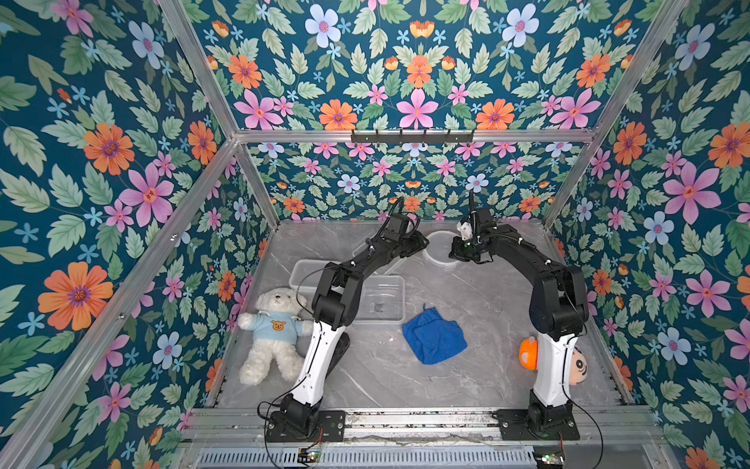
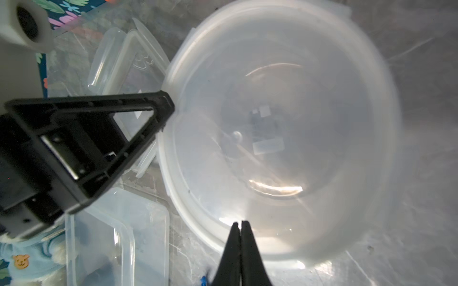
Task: Wipe the insides of the lunch boxes
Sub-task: Move the lunch box to the center of the board, then open the fastener of the lunch box.
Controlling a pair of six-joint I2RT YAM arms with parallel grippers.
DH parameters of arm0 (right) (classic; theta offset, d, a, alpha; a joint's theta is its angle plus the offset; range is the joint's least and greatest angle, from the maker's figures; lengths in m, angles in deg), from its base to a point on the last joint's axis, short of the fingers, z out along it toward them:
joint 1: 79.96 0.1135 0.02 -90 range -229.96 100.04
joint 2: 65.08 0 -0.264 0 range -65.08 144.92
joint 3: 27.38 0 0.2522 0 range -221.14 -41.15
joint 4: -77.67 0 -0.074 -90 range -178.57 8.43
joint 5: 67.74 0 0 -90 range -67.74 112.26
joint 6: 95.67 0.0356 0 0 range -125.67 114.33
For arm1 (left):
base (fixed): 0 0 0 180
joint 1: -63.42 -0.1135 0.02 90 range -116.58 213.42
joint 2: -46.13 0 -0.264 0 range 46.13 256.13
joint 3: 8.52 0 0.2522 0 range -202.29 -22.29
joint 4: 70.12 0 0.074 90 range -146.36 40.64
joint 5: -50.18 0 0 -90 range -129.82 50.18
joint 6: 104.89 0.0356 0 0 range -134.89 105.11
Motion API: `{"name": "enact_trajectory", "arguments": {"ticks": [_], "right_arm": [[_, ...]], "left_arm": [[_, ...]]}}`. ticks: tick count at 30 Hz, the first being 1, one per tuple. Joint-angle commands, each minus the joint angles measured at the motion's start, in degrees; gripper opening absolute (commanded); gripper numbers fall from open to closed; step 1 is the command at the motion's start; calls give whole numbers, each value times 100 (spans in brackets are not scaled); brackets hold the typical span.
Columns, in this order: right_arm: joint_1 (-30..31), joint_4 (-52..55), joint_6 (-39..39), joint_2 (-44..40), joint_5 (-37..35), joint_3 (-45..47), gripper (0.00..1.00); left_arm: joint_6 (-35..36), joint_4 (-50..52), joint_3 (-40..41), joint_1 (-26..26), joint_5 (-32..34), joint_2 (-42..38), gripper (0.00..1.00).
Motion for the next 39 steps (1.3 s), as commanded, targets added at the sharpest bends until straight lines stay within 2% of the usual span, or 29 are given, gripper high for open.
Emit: {"name": "enact_trajectory", "arguments": {"ticks": [1,5,8,11,16,19,21,28,34,39], "right_arm": [[13,248,-192,-131,-291,-89,0],[13,516,-286,-104,-768,-287,0],[14,647,-380,3,-1016,-439,0],[15,753,-443,104,-1363,-572,0],[-8,638,-504,87,-1633,-601,0],[-29,664,-543,188,-1443,-774,0],[-31,709,-536,285,-1423,-869,0],[-31,555,-501,314,-1240,-660,0],[-121,466,-477,373,-1107,-532,0],[-166,401,-430,404,-986,-502,0]], "left_arm": [[-239,-39,-576,86,-285,351,48],[-524,-267,-1270,163,-578,834,50],[-638,-490,-1206,167,-769,801,51],[-489,-630,-238,167,-573,149,52],[-479,-1192,2098,174,-60,-1273,52],[-844,-1848,3088,230,-41,-1699,53],[-1102,-2256,3369,316,-67,-1734,56],[-1884,-3921,3245,518,-190,-1123,57],[-1986,-4475,3225,557,-70,-948,57],[-1876,-4270,2934,551,34,-786,59]]}}
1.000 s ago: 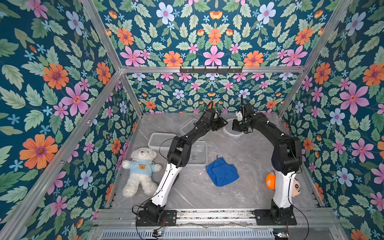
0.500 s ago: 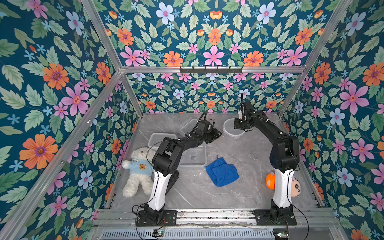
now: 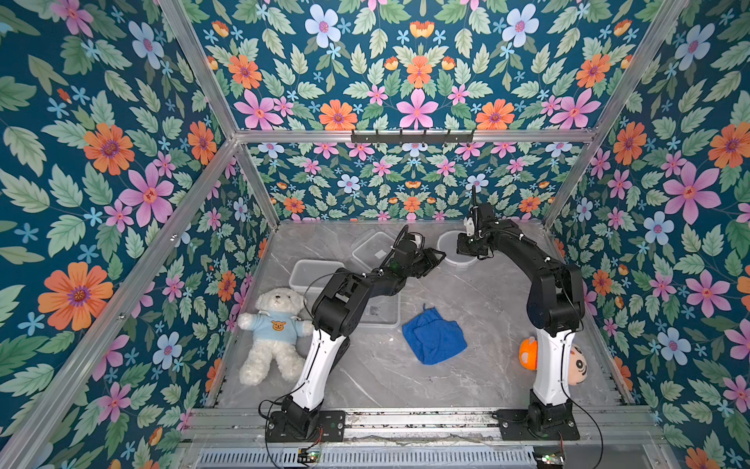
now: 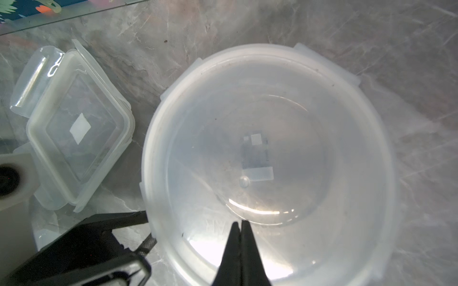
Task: Wipe the insides of the lunch boxes
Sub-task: Open the fastener of the lunch box.
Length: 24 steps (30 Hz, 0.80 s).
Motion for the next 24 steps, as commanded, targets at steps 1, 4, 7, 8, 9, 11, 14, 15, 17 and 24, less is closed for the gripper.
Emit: {"name": "enact_trajectory", "arguments": {"ticks": [1,4,7,8,9,11,14,15,17,24], "right_arm": [[-16,134,19,64,36,35,0],[-21,135,18,58,55,27,0],[-34,160,22,67,47,18,0],[-34,167,27,68,38,18,0],[-38,170,35,77,32,9,0],[-40,193,43,115,33,-8,0],[-54,191,61,139,12,-9,0],[-69,187,63,155,10,-16,0],[-76,204,71,187,-24,-33,0],[-105,267,66,331,-111,-52,0]], "left_arm": [[10,-217,-264,-6,115,177,59],[-77,-303,-555,-13,65,420,57],[-129,-309,-793,-13,29,588,54],[-135,-301,-853,-22,29,611,53],[-126,-275,-924,-30,45,650,53],[-126,-249,-1079,-56,31,730,53],[-135,-130,-1282,-86,-14,857,54],[-146,-165,-1288,-94,-14,881,55],[-177,-226,-1297,-120,-15,911,56],[-542,-801,-1384,-241,-181,1134,57]]}}
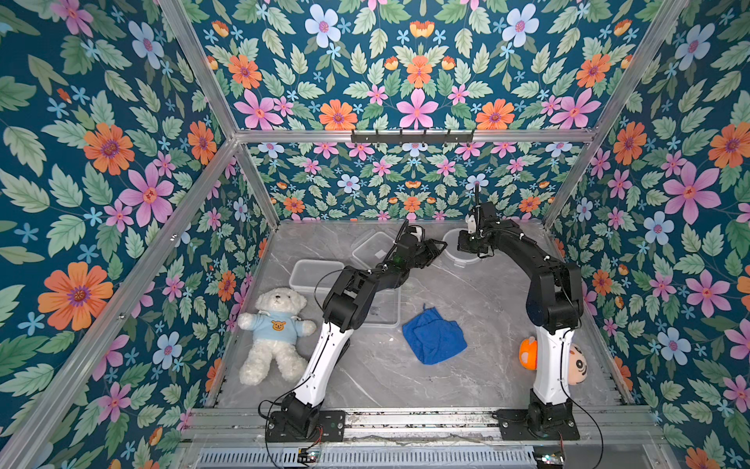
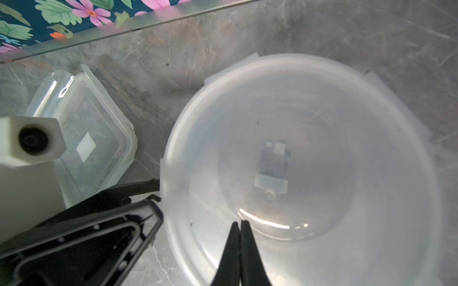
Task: Wipe the insides of the lunch boxes
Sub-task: Open the fastener of the lunch box.
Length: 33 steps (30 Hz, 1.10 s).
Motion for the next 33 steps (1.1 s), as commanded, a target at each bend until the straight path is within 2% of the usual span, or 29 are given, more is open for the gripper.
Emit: {"name": "enact_trajectory", "arguments": {"ticks": [1,10,18,22,29,33], "right_arm": [[-10,627,-17,137,-184,35,0],[-14,664,-2,218,-240,68,0],[-20,733,1,263,-293,15,0],[-18,720,21,279,-293,68,0],[-20,733,22,325,-361,87,0],[-16,742,19,359,-363,88,0]], "left_arm": [[-259,-539,-79,-29,-102,81,58],[-625,-962,-434,-12,-238,449,60],[-750,-1037,-348,19,-294,447,51],[-741,-1014,-219,23,-293,365,43],[-599,-726,50,15,-295,118,36],[-483,-486,177,-12,-296,-33,35]]}}
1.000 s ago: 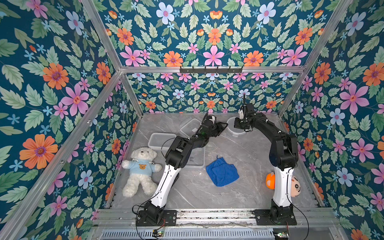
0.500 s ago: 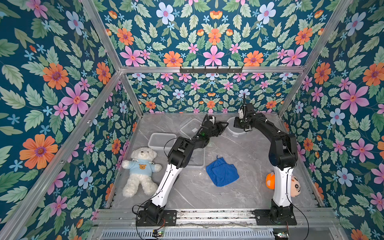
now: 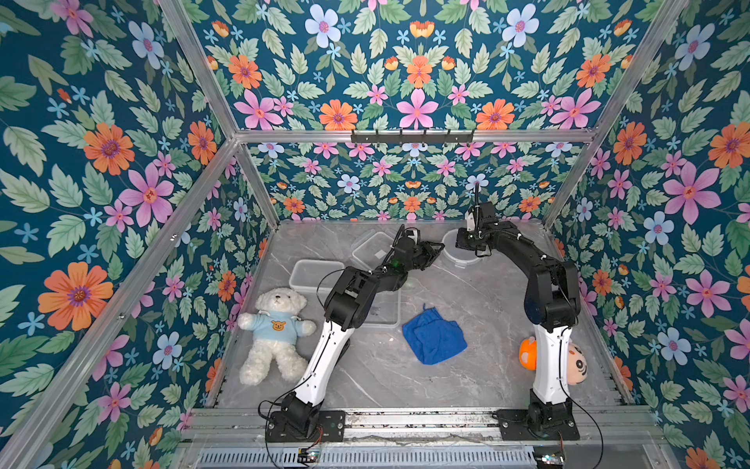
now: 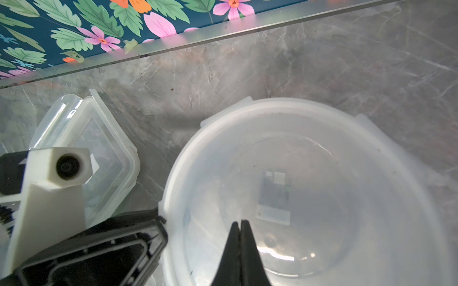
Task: Wipe the insides of the lunch boxes
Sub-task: Open the fastener of the lunch box.
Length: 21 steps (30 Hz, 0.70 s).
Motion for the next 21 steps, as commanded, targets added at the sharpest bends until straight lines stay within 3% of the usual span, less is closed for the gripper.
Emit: {"name": "enact_trajectory", "arguments": {"ticks": [1,7,21], "right_arm": [[0,1140,-48,183,-315,105,0],[1,1183,-89,245,-366,105,0],[-3,1201,-147,303,-386,114,0]], "left_arm": [[286,46,48,-1,-145,-167,35],[742,1115,-135,-1,-176,-349,35],[2549,4959,-1275,-18,62,-632,38]]}}
